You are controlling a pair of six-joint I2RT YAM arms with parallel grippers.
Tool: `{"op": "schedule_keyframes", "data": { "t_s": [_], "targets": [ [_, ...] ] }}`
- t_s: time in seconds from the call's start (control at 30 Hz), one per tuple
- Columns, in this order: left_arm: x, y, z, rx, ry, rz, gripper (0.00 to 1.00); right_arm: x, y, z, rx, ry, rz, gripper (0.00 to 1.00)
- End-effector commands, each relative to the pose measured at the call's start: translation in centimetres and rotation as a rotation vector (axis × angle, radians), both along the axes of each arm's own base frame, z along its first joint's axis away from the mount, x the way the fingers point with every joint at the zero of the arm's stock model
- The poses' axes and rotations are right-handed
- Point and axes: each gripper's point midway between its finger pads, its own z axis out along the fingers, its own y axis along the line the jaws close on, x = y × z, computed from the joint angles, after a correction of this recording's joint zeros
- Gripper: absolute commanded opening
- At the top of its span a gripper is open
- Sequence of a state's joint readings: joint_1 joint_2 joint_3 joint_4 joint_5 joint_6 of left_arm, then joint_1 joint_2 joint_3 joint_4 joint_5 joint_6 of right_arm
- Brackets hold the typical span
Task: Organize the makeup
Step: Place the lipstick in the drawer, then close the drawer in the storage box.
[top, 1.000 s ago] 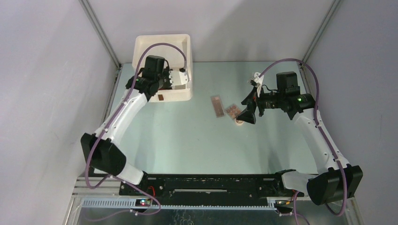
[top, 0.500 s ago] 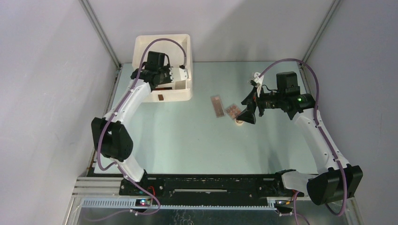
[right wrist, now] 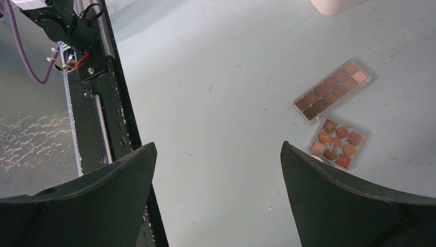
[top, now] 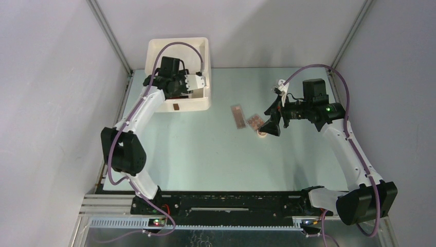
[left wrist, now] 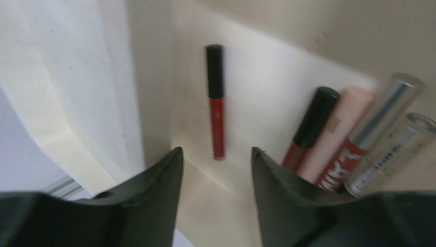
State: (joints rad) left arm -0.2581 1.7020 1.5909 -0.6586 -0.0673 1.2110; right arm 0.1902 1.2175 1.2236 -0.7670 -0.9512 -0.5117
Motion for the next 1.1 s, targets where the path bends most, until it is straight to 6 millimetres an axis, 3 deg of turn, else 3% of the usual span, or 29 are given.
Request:
{"op": "schedule_keyframes", "data": {
  "t_s": [0.0, 0.4, 0.53, 0.63, 0.8, 1.07],
  "targets": [
    [-0.2, -0.2, 5.8, -0.076, -0.129, -0.006, 0.6, 0.0, -0.1, 0.3, 0.008, -0.022, 0.008, 1.0],
    [-5.4, 0.1, 13.7, -0.336, -0.335, 0.066, 0.95, -0.1, -0.1, 0.4, 0.009, -0.022, 0.007, 1.0],
    [-8.0, 0.4, 15.0, -0.475, -0.381, 0.128, 1.0, 0.0, -0.1, 0.5, 0.008, -0.024, 0.005, 1.0],
    [-10.0, 0.3, 14.7, -0.594, -0.381, 0.171, 1.0, 0.0, -0.1, 0.4, 0.006, -0.022, 0.003, 0.99],
    [-12.9, -0.4, 11.8, -0.815, -0.33, 0.257, 1.0, 0.1, -0.2, 0.4, 0.005, -0.024, -0.003, 1.0],
    [-15.1, -0.9, 6.7, -1.113, -0.27, 0.425, 1.0, 0.2, -0.5, 0.8, 0.002, -0.044, -0.02, 1.0]
  ]
}}
